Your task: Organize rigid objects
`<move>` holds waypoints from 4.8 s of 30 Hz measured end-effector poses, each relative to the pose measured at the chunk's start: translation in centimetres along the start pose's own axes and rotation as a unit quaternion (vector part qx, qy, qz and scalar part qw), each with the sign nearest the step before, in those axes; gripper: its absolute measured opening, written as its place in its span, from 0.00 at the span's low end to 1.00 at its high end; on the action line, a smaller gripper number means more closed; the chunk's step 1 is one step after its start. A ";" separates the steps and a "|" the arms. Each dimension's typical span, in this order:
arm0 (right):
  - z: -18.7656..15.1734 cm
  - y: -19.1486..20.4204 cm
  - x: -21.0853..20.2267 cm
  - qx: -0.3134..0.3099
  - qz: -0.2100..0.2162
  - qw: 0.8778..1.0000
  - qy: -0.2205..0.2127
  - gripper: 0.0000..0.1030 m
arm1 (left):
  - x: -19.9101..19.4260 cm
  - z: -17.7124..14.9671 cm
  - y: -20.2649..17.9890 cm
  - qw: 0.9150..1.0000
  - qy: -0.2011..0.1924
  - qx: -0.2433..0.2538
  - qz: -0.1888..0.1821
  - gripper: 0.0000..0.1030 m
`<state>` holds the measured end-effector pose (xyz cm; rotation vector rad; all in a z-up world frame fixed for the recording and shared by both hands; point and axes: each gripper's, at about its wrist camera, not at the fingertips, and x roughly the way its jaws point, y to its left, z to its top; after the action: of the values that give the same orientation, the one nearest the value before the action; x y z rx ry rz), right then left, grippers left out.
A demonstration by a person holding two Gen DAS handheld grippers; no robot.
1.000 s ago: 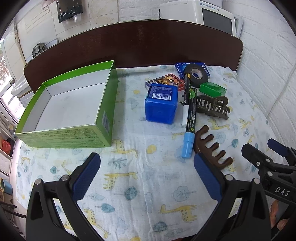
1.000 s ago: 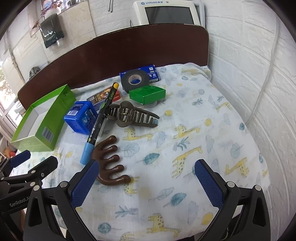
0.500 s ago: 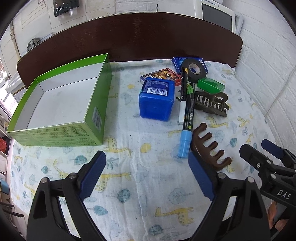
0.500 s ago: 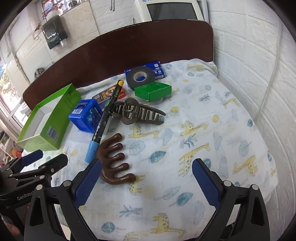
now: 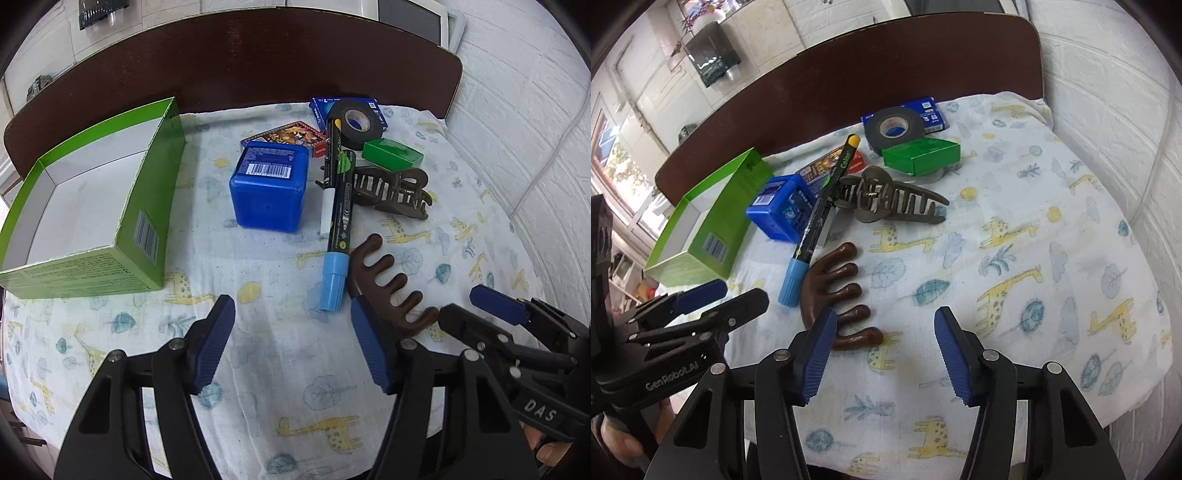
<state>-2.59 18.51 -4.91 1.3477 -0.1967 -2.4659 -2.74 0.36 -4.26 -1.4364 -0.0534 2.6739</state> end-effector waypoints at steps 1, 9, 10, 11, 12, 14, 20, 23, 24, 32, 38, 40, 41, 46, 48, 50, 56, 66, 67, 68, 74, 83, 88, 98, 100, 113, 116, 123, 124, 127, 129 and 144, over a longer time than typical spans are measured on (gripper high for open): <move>-0.2 0.3 -0.1 -0.009 0.008 1.000 0.003 0.57 | 0.0 0.1 0.3 1.000 0.001 -0.004 0.001 0.61; -1.2 2.6 2.1 -0.065 0.014 0.997 0.041 0.57 | -0.7 0.4 1.2 1.000 -0.009 -0.011 0.010 0.61; -1.2 2.6 2.7 -0.068 0.003 0.997 0.049 0.56 | -0.7 0.4 1.1 1.000 -0.010 -0.009 0.011 0.61; -1.1 2.6 2.7 -0.073 -0.002 0.997 0.039 0.57 | -0.7 0.5 1.0 1.000 -0.011 -0.006 0.011 0.61; -0.9 2.3 2.8 -0.073 -0.015 0.996 0.037 0.57 | -0.8 0.5 0.8 1.000 -0.011 -0.002 0.009 0.61; -0.3 0.8 2.7 -0.050 -0.037 0.998 0.024 0.57 | -1.0 0.5 0.4 1.000 -0.014 0.006 0.006 0.61; 1.0 -5.0 1.6 0.014 -0.108 0.994 0.002 0.56 | -0.9 1.6 -2.0 0.999 -0.019 0.039 -0.014 0.61; 1.3 -4.7 1.0 0.024 -0.063 0.998 -0.005 0.56 | -0.3 2.4 -2.8 0.996 0.011 0.009 -0.090 0.45; 1.3 -4.5 1.0 0.031 -0.039 0.999 -0.005 0.56 | 0.0 2.5 -3.2 0.993 0.027 0.005 -0.114 0.35; 1.5 -5.0 1.5 0.077 -0.004 0.997 0.004 0.48 | 2.4 1.5 -5.1 0.987 0.075 0.014 -0.143 0.25; 1.5 -4.5 1.9 0.072 0.012 0.997 0.008 0.48 | 3.5 2.1 -2.2 0.991 0.077 -0.027 -0.110 0.25; 1.7 -4.1 2.2 0.071 0.016 0.997 0.008 0.48 | 3.5 2.9 -1.4 0.993 0.064 -0.035 -0.094 0.25; 1.8 -4.0 2.3 0.071 0.017 0.997 0.008 0.47 | 3.5 3.3 -1.1 0.994 0.059 -0.037 -0.089 0.25; 2.2 -3.8 3.6 0.107 0.031 0.993 0.025 0.25 | 4.2 5.1 -1.8 0.995 0.055 -0.017 -0.079 0.25; 2.4 -3.9 4.0 0.121 0.037 0.992 0.030 0.24 | 4.9 5.2 -2.3 0.995 0.068 -0.003 -0.080 0.25; 2.6 -3.8 4.1 0.123 0.037 0.991 0.029 0.24 | 5.3 5.1 -2.6 0.994 0.071 0.002 -0.084 0.25; 3.1 -3.2 4.7 0.114 0.025 0.992 0.038 0.24 | 5.9 5.3 -2.4 0.993 0.077 0.009 -0.093 0.25; 3.0 -2.4 4.5 0.084 -0.003 0.996 0.043 0.24 | 5.8 4.4 -2.9 0.994 0.087 0.041 -0.058 0.24; 3.1 -2.3 4.6 0.079 -0.008 0.996 0.043 0.24 | 5.9 4.5 -3.2 0.994 0.085 0.046 -0.051 0.21; 3.2 -2.1 4.6 0.076 -0.013 0.996 0.042 0.24 | 5.9 4.4 -3.3 0.994 0.085 0.048 -0.052 0.18; 2.8 -1.9 4.5 0.063 -0.013 0.997 0.045 0.20 | 5.0 3.9 -3.7 0.995 0.074 0.058 -0.047 0.09; 2.4 -1.5 3.6 0.061 -0.006 0.998 0.032 0.18 | 2.3 3.7 -4.2 0.994 0.036 0.076 -0.077 0.24; 2.1 -1.7 3.8 0.060 -0.026 0.997 0.038 0.17 | 3.2 2.9 -2.6 0.994 0.064 0.045 -0.077 0.24; 2.2 -2.5 3.2 0.061 -0.054 0.996 0.038 0.17 | 4.3 3.1 -2.0 0.992 0.091 0.018 -0.089 0.24; 2.1 -2.7 3.1 0.068 -0.056 0.995 0.038 0.17 | 4.3 3.3 -2.1 0.991 0.088 0.018 -0.095 0.24; 2.2 -3.2 3.6 0.068 -0.038 0.996 0.042 0.17 | 5.6 3.7 -3.7 0.988 0.099 0.041 -0.108 0.13; 2.2 -3.2 3.6 0.065 -0.036 0.996 0.045 0.17 | 5.5 3.4 -3.6 0.989 0.098 0.034 -0.106 0.13; 2.1 -2.2 2.8 0.051 -0.036 0.998 0.025 0.17 | 4.1 3.3 -3.3 0.989 0.085 0.054 -0.112 0.11; 2.3 -2.0 2.5 0.048 -0.036 0.998 0.018 0.17 | 3.8 3.3 -3.1 0.989 0.082 0.052 -0.113 0.11; 2.9 -0.8 1.3 0.028 -0.039 0.999 -0.006 0.17 | 2.7 3.6 -2.3 0.989 0.065 0.042 -0.126 0.09; 3.2 0.3 0.7 0.015 -0.024 0.999 -0.017 0.17 | 1.7 3.8 -1.8 0.984 0.062 0.032 -0.164 0.00; 2.9 -1.3 1.3 0.086 -0.009 0.996 0.032 0.10 | 2.6 3.0 3.7 0.989 0.079 -0.027 -0.122 0.39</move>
<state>-5.90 19.17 -4.74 1.5004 -0.3900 -2.4647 -6.89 -2.99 -5.05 -1.5409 -0.2735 2.3748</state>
